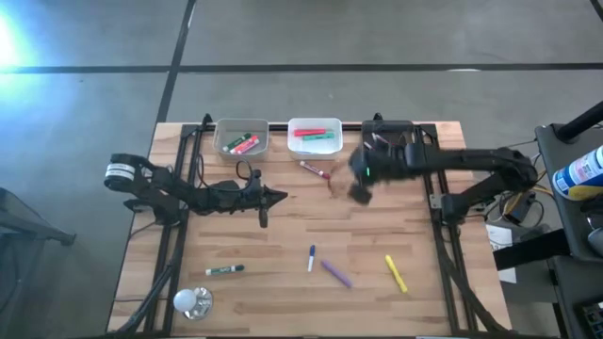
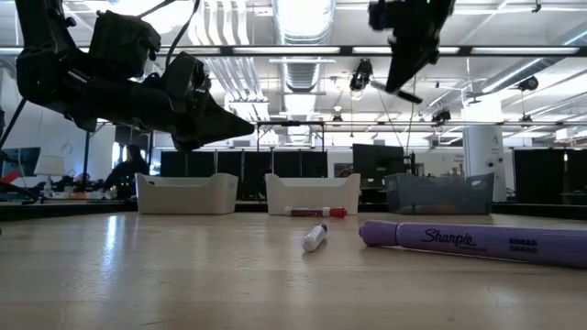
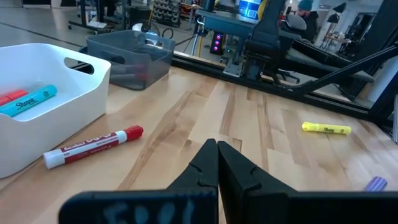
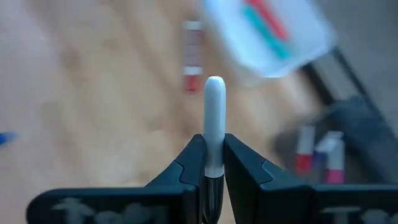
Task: Pick & Place Markers
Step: Put the black pen into the black bin
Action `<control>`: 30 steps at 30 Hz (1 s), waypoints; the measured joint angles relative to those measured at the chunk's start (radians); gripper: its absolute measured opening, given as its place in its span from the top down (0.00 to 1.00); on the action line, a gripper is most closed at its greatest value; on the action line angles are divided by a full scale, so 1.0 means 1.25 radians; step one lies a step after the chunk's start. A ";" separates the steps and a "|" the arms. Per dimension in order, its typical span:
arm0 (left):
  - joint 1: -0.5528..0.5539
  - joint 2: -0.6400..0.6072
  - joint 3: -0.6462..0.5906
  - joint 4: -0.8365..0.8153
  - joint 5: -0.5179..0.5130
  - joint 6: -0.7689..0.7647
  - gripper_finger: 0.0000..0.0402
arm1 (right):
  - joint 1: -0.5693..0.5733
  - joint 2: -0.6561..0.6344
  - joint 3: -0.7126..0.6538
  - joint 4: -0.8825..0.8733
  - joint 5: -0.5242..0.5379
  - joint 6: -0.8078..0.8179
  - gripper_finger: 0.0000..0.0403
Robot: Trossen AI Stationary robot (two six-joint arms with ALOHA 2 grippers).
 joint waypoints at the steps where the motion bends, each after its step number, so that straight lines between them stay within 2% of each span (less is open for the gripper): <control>1: 0.000 0.000 0.000 0.000 0.000 0.000 1.00 | -0.044 -0.001 0.000 0.000 0.000 -0.033 0.90; 8: 0.000 0.000 0.000 -0.003 0.000 0.000 1.00 | -0.308 0.031 -0.011 0.009 -0.043 -0.210 0.89; 14: 0.001 0.000 0.000 -0.005 0.000 0.001 1.00 | -0.449 0.077 -0.078 0.076 -0.095 -0.301 0.89; 24: 0.002 -0.024 0.000 0.009 -0.013 -0.050 1.00 | -0.581 0.138 -0.206 0.208 -0.174 -0.362 0.89; 30: 0.002 -0.038 0.000 0.010 -0.013 -0.035 1.00 | -0.611 0.150 -0.249 0.253 -0.173 -0.373 0.89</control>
